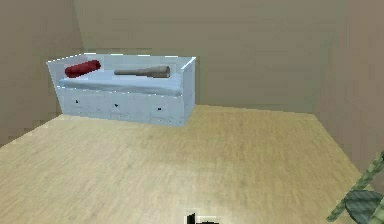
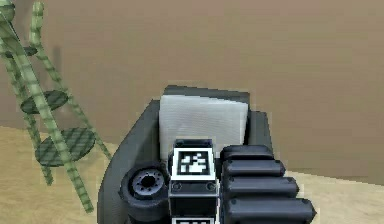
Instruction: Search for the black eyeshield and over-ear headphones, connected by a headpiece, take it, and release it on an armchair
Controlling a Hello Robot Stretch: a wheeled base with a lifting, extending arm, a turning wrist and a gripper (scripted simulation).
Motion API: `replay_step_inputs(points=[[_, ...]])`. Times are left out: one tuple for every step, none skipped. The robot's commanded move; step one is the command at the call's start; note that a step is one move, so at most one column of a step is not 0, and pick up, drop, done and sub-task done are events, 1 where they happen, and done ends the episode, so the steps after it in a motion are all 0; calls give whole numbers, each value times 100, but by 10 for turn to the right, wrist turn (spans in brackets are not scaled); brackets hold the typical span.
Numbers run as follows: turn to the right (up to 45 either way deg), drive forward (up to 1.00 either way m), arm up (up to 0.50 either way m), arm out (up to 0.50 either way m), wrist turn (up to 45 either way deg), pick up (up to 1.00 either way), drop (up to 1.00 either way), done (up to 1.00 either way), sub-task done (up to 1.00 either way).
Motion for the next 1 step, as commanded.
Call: replay_step_inputs(points=[[0, 0, 0, 40, 0, 0, 0, 0, 0]])
